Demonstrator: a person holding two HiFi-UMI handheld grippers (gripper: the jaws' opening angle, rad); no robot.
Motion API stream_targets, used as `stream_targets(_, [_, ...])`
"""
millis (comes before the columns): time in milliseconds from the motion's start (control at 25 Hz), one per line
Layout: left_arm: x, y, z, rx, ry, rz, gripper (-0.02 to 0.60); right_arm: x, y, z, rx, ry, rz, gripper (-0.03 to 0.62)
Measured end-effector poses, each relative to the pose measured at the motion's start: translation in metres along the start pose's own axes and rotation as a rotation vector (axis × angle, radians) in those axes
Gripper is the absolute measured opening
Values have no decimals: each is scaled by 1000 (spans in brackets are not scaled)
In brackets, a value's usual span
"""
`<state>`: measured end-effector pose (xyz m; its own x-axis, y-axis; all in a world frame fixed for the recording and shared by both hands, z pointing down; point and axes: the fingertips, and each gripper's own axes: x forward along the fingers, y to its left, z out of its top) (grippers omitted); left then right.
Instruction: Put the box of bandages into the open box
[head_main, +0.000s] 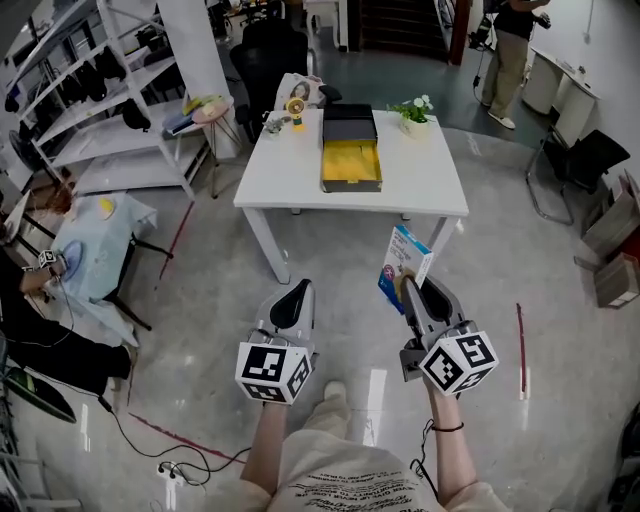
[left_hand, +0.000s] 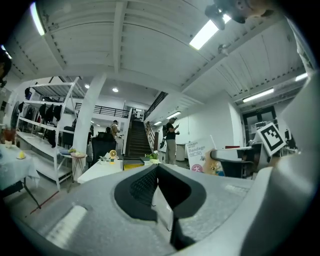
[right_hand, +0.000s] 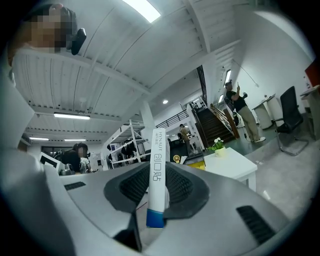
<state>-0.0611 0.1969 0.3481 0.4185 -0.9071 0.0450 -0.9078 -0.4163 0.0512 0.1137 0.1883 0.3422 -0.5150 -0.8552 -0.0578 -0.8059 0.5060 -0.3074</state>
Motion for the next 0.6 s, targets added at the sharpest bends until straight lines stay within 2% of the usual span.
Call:
stream_targets(280, [59,41,3,-21,-1,-29,21,62,-21,4,-10,7,-30,90])
stream_targets(600, [88,70,5,-24,-7,-39,21,96,-34,6,-4,6,-45,90])
